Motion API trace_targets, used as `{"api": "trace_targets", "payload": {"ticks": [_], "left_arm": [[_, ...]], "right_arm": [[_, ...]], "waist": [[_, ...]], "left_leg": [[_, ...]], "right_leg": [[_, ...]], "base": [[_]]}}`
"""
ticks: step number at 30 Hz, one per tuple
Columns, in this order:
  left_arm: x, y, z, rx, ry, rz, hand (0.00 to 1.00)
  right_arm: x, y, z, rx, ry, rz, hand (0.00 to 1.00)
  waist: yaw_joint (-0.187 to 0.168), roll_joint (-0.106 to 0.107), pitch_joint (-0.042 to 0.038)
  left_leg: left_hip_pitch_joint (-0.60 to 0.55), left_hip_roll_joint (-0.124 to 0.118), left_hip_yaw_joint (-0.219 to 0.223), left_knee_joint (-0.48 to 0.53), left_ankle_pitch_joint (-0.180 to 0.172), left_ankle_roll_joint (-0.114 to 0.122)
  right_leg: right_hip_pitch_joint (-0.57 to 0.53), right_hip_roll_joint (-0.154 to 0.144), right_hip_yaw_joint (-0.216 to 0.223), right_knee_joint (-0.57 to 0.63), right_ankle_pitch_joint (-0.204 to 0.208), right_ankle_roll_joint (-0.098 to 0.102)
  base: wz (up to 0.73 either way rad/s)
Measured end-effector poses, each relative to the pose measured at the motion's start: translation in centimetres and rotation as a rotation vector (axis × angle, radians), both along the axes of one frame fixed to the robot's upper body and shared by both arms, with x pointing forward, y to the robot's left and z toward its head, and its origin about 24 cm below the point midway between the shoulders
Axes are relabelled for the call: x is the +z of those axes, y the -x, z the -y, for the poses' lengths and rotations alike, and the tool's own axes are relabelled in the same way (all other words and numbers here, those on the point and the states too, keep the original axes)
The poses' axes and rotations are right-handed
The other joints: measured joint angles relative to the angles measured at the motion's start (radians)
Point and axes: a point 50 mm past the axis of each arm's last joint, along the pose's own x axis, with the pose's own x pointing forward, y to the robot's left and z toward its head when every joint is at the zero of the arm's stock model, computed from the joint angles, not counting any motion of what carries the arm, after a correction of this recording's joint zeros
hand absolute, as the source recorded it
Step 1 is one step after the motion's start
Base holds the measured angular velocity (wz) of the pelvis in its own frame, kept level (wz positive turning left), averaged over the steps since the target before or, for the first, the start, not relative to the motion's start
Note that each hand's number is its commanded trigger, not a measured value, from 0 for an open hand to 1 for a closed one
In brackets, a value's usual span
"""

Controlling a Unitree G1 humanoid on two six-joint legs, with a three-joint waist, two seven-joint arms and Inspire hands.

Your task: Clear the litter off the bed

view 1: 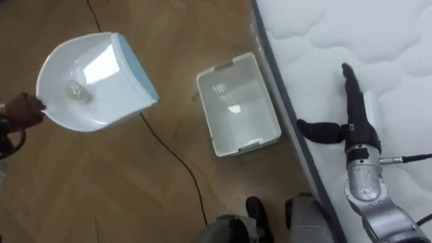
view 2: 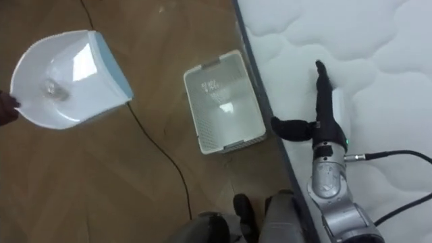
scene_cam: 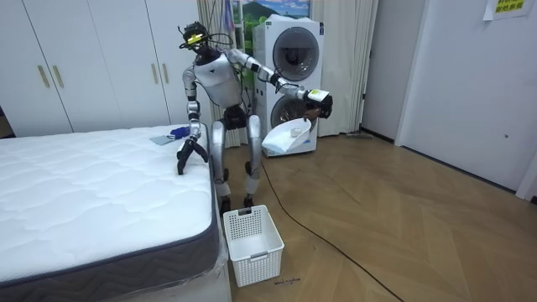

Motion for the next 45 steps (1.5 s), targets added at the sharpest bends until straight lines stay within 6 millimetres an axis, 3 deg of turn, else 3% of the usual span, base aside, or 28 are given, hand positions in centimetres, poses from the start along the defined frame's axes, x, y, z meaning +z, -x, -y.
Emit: {"api": "trace_targets", "payload": {"ticks": [2,4,6,9,11,14,20,25,32,38,45], "left_arm": [[0.6,-0.5,0.2,-0.015,-0.009,0.014,1.00],[0.9,-0.8,0.3,-0.020,-0.010,0.025,1.00],[2.1,-1.9,0.8,-0.052,-0.027,0.053,1.00],[2.6,-2.8,1.6,-0.144,-0.143,-0.001,1.00],[3.2,-3.4,2.1,-0.207,-0.223,-0.025,1.00],[4.4,-4.6,3.3,-0.289,-0.313,-0.027,1.00],[4.2,-5.1,4.3,-0.369,-0.399,-0.091,1.00],[4.6,-5.6,5.2,-0.440,-0.489,-0.136,1.00],[4.2,-5.9,6.2,-0.516,-0.572,-0.221,1.00],[3.9,-5.7,5.9,-0.511,-0.588,-0.250,1.00],[3.5,-5.3,5.2,-0.482,-0.566,-0.286,1.00]], "right_arm": [[-0.2,0.1,0.0,0.018,0.015,-0.012,0.00],[0.0,0.1,-0.1,0.027,0.014,-0.001,0.00],[-0.1,0.2,0.0,0.024,0.001,0.002,0.00],[0.1,0.2,0.3,0.033,-0.003,0.004,0.00],[0.4,0.1,0.6,0.049,-0.009,0.005,0.00],[0.4,0.1,0.6,0.068,-0.013,-0.005,0.00],[0.7,-0.3,0.6,0.098,-0.007,-0.016,0.00],[0.7,-0.4,0.6,0.114,-0.010,-0.024,0.00],[0.7,-0.4,0.4,0.127,-0.021,-0.022,0.00],[0.5,-0.4,0.1,0.134,-0.032,-0.027,0.00],[0.3,-0.2,-0.2,0.133,-0.045,-0.033,0.00]], "waist": [[-0.011,0.006,0.0021],[-0.020,0.013,0.0019],[-0.024,0.022,0.0031],[-0.025,0.027,0.0055],[-0.033,0.036,0.0098],[-0.047,0.037,0.0099],[-0.064,0.035,0.0115],[-0.071,0.033,0.0127],[-0.079,0.024,0.0174],[-0.088,0.009,0.0176],[-0.096,0.006,0.0162]], "left_leg": [[0.030,0.002,0.019,-0.025,0.000,0.000],[0.049,0.025,0.079,-0.038,0.002,0.005],[0.053,0.067,0.178,-0.037,-0.003,0.013],[0.067,0.078,0.219,-0.026,-0.017,0.038],[0.068,0.079,0.223,-0.014,-0.018,0.038],[0.075,0.079,0.238,-0.015,-0.032,0.049],[0.085,0.087,0.280,0.005,-0.055,0.067],[0.093,0.108,0.324,0.004,-0.059,0.073],[0.093,0.109,0.328,0.002,-0.065,0.073],[0.092,0.111,0.329,0.003,-0.066,0.073],[0.081,0.122,0.322,0.022,-0.072,0.073]], "right_leg": [[0.015,0.007,0.018,-0.013,0.000,0.001],[0.027,0.011,0.024,-0.026,0.000,0.000],[0.028,0.022,0.031,-0.032,-0.002,-0.001],[0.029,0.027,0.049,-0.015,-0.013,0.002],[0.033,0.023,0.050,-0.012,-0.015,0.003],[0.033,0.018,0.052,0.005,-0.028,0.004],[0.021,0.016,0.075,0.051,-0.046,0.011],[0.022,0.020,0.076,0.049,-0.046,0.010],[0.023,0.019,0.075,0.039,-0.046,0.010],[0.025,0.021,0.074,0.034,-0.046,0.010],[0.025,0.028,0.064,0.031,-0.046,0.010]], "base": [[-0.21],[-0.12],[0.00],[-0.13],[-0.05],[0.08],[-0.04],[0.00],[-0.01],[0.00],[0.02]]}}
